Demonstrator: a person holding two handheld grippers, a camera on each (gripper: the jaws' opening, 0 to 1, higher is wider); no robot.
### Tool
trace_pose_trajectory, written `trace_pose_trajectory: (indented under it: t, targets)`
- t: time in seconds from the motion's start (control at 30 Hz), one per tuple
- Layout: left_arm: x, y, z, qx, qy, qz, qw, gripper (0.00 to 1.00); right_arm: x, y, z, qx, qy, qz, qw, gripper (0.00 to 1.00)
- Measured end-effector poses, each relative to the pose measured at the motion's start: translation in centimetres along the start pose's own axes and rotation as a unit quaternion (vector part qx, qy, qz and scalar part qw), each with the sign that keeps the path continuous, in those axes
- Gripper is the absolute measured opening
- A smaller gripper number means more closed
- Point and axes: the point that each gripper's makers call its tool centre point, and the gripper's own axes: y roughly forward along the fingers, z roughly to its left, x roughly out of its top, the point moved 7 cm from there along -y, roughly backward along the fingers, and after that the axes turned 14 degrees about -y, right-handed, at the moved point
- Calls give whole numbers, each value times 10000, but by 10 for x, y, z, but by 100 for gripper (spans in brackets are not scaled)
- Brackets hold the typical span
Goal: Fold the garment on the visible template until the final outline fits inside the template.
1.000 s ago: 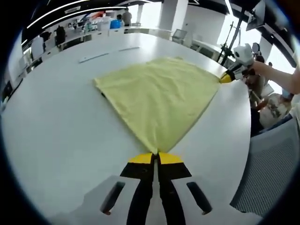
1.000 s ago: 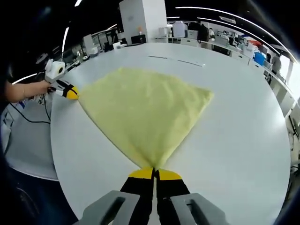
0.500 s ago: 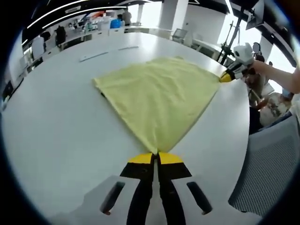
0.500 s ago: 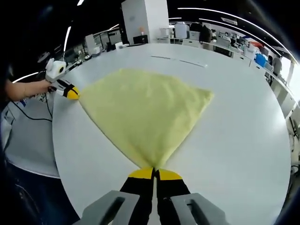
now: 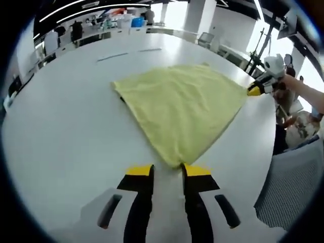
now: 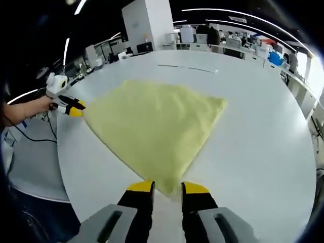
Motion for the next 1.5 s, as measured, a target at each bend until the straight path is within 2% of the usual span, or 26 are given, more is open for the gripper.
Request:
trace_pose_trajectory:
  t: [0.17,0.27,0.4,0.67,0.83,0.97,1.17,1.3,1.5]
  targets:
    - [15,-13,-5,-106,-81,-314,9994,44,11,-8,4,59,15,-182,9998,48]
    - [20,-19,-9,-117,-61,-417,9990,51,20,-14,8,65,-66,-287,9995,58]
    - [27,-28,-18,-245,-184,-585,9978,61,35,-25,14,123,-213,-449,9987,64]
    - [32,-51,-44,-439,-136,-764,9960,83,65,-51,29,120,-585,-870,9944,80]
    - [34,-67,-56,-430,-11,-893,9951,93,73,-65,38,130,-753,-905,9930,85]
    - [33,-76,-61,-406,1,-1018,9940,98,74,-74,46,148,-761,-936,9926,91]
    - [27,-85,-64,-342,25,-1016,9942,99,70,-83,53,164,-669,-1039,9922,99]
    - [19,-89,-65,-346,-64,-996,9944,99,68,-85,59,286,-583,-1082,9920,99]
    - [11,-91,-64,-267,-94,-934,9952,99,62,-85,58,180,-663,-895,9936,99]
